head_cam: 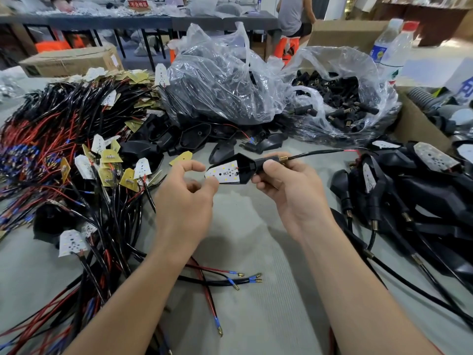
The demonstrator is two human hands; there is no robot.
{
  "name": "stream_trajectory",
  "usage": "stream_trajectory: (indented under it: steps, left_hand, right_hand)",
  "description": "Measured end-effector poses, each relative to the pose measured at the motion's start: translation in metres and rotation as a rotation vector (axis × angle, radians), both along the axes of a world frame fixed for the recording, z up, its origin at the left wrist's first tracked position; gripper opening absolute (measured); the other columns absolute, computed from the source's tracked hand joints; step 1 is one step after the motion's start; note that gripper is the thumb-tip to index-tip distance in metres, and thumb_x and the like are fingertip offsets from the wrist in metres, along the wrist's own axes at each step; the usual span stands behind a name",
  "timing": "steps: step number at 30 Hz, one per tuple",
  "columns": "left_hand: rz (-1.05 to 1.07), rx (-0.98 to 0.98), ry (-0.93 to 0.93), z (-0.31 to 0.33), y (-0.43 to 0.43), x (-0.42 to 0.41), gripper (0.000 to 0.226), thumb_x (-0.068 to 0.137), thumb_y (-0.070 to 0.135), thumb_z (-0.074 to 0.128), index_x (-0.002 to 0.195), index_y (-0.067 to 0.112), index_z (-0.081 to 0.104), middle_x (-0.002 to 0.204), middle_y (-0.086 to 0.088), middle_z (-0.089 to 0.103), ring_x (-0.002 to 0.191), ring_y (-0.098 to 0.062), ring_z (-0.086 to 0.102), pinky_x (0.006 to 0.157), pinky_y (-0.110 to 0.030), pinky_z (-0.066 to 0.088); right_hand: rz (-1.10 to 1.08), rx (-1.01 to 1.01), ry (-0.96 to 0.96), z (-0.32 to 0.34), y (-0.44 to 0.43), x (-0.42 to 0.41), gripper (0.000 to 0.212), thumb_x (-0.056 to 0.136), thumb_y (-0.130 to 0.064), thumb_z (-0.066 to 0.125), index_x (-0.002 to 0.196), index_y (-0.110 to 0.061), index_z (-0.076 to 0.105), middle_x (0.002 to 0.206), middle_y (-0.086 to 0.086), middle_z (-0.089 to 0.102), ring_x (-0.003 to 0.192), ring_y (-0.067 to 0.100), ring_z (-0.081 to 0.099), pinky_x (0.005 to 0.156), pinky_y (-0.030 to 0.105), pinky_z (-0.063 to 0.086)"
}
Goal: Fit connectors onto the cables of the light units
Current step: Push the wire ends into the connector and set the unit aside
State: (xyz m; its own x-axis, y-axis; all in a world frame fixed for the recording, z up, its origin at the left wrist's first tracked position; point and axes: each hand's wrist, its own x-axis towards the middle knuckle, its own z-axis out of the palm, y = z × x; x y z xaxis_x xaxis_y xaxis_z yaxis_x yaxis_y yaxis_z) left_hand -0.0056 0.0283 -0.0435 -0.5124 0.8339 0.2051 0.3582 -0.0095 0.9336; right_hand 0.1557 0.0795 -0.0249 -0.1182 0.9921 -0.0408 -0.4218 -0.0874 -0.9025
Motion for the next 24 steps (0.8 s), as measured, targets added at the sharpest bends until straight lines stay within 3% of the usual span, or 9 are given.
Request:
stream_trajectory:
  steps: [2, 6, 9, 11, 15, 19, 22, 24]
  left_hand:
    - [-0.101, -0.097, -0.114, 0.0, 0.002, -0.001, 0.017, 0.086, 0.03, 0.064, 0.103, 0.031, 0.065, 0.064, 0.002, 0.071, 0.056, -0.01, 0.059, 0.062, -0.034, 0.046]
    - [-0.279, -0.159, -0.5, 0.005, 0.005, 0.001, 0.017, 0.097, 0.008, 0.058, 0.102, 0.014, 0.073, 0.09, -0.008, 0.079, 0.071, -0.013, 0.072, 0.062, -0.022, 0.053]
    - [-0.277, -0.138, -0.666, 0.008, 0.006, -0.002, 0.016, 0.097, 0.001, 0.058, 0.107, 0.007, 0.069, 0.091, -0.011, 0.079, 0.069, -0.017, 0.075, 0.056, -0.02, 0.055]
    - [-0.265, -0.146, -0.693, 0.009, 0.005, -0.005, 0.014, 0.096, 0.001, 0.06, 0.104, 0.007, 0.07, 0.088, -0.011, 0.079, 0.066, -0.015, 0.074, 0.054, -0.019, 0.055]
    - [-0.296, -0.165, -0.729, 0.008, 0.004, -0.006, 0.006, 0.09, 0.007, 0.07, 0.095, 0.006, 0.074, 0.085, -0.011, 0.078, 0.063, -0.012, 0.072, 0.054, -0.018, 0.054]
    - [-0.297, -0.129, -0.69, 0.006, 0.003, -0.006, 0.037, 0.059, 0.02, 0.082, 0.093, 0.008, 0.075, 0.081, -0.007, 0.077, 0.065, -0.01, 0.071, 0.057, -0.015, 0.054]
    - [-0.329, -0.136, -0.639, 0.006, 0.003, -0.006, 0.048, 0.053, 0.028, 0.084, 0.096, 0.009, 0.076, 0.084, -0.008, 0.078, 0.069, -0.01, 0.071, 0.061, -0.015, 0.055]
    - [-0.378, -0.164, -0.706, 0.008, 0.004, -0.005, 0.05, 0.059, 0.031, 0.082, 0.102, 0.005, 0.075, 0.093, -0.013, 0.078, 0.075, -0.015, 0.075, 0.06, -0.018, 0.056]
  right_hand:
    - [0.002, 0.003, -0.018, 0.0, 0.0, 0.001, 0.009, 0.095, 0.004, 0.058, 0.097, -0.003, 0.063, 0.082, 0.015, 0.067, 0.066, 0.022, 0.062, 0.065, 0.028, 0.052]
    - [0.063, -0.005, -0.101, -0.002, -0.001, 0.001, 0.005, 0.095, 0.001, 0.061, 0.099, -0.001, 0.064, 0.082, 0.015, 0.07, 0.064, 0.021, 0.062, 0.062, 0.027, 0.052]
    - [-0.02, -0.008, -0.09, 0.0, 0.001, 0.005, 0.007, 0.096, -0.009, 0.062, 0.094, -0.004, 0.066, 0.078, 0.009, 0.07, 0.061, 0.02, 0.062, 0.06, 0.026, 0.052]
    - [-0.109, -0.005, -0.101, 0.001, 0.005, 0.011, 0.018, 0.099, -0.016, 0.061, 0.087, -0.006, 0.069, 0.075, 0.008, 0.069, 0.058, 0.019, 0.061, 0.057, 0.025, 0.05]
    - [-0.193, 0.024, -0.372, -0.002, 0.01, 0.02, 0.04, 0.101, -0.034, 0.058, 0.069, -0.012, 0.068, 0.056, 0.008, 0.064, 0.044, 0.015, 0.046, 0.044, 0.022, 0.037]
    - [-0.313, 0.037, -0.388, -0.003, 0.009, 0.018, 0.047, 0.099, -0.04, 0.059, 0.059, -0.017, 0.068, 0.05, 0.003, 0.059, 0.042, 0.012, 0.042, 0.042, 0.021, 0.033]
    - [-0.376, 0.049, -0.376, -0.002, 0.008, 0.016, 0.048, 0.097, -0.042, 0.057, 0.054, -0.027, 0.071, 0.048, -0.001, 0.058, 0.047, 0.014, 0.045, 0.05, 0.028, 0.034]
    - [-0.399, 0.056, -0.393, -0.002, 0.009, 0.016, 0.048, 0.097, -0.042, 0.059, 0.054, -0.023, 0.07, 0.048, -0.001, 0.057, 0.049, 0.015, 0.046, 0.053, 0.031, 0.034]
